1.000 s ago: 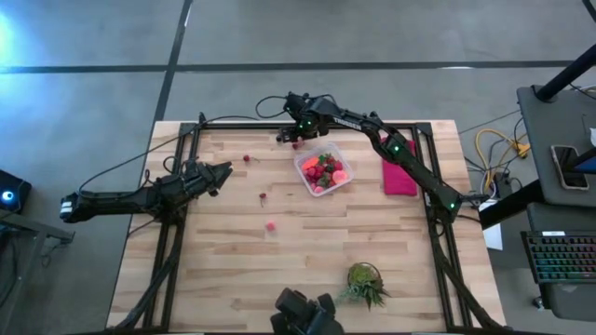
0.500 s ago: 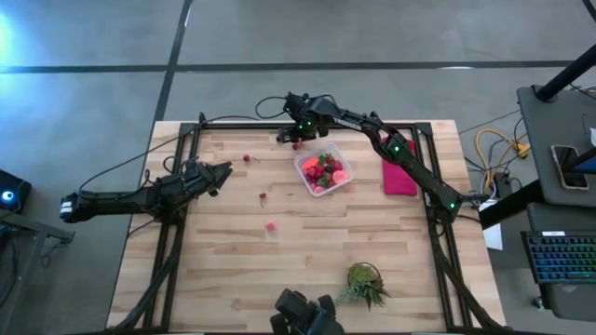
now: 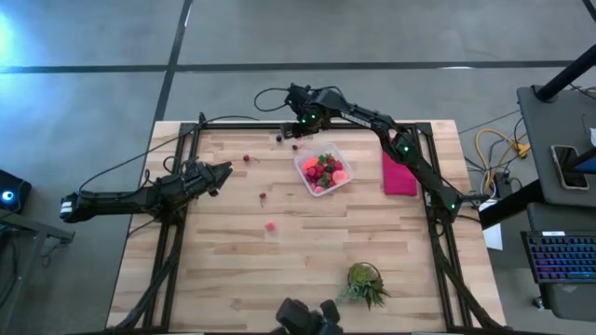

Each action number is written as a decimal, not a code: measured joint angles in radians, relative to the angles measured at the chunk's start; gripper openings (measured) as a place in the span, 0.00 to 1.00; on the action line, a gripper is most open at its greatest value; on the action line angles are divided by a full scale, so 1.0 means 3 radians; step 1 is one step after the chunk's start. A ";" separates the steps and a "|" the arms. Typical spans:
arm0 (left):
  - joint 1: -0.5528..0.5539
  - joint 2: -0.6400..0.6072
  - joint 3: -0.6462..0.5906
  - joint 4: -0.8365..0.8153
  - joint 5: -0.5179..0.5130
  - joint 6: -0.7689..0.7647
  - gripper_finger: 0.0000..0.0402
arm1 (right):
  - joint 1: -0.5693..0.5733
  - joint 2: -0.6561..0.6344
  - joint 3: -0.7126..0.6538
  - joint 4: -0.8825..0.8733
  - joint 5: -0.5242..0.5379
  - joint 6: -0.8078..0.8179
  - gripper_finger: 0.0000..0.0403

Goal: Pick and placing Produce into tupperware
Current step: Put the pink apricot into the transparent container, then put the red cherry into the transparent container

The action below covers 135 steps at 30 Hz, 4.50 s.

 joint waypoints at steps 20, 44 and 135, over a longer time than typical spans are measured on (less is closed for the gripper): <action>0.0000 0.0004 0.0000 0.0001 0.0000 0.0000 0.64 | 0.0744 -0.0459 -0.0095 -0.1508 0.0781 -0.0487 0.36; 0.0001 -0.0001 0.0000 0.0001 0.0000 0.0000 0.64 | 0.0761 -0.0464 -0.0211 -0.1032 0.0974 -0.0658 0.69; 0.0000 0.0002 0.0000 0.0001 0.0000 0.0000 0.64 | 0.0118 0.0453 -0.0017 0.0357 0.0069 -0.1092 0.51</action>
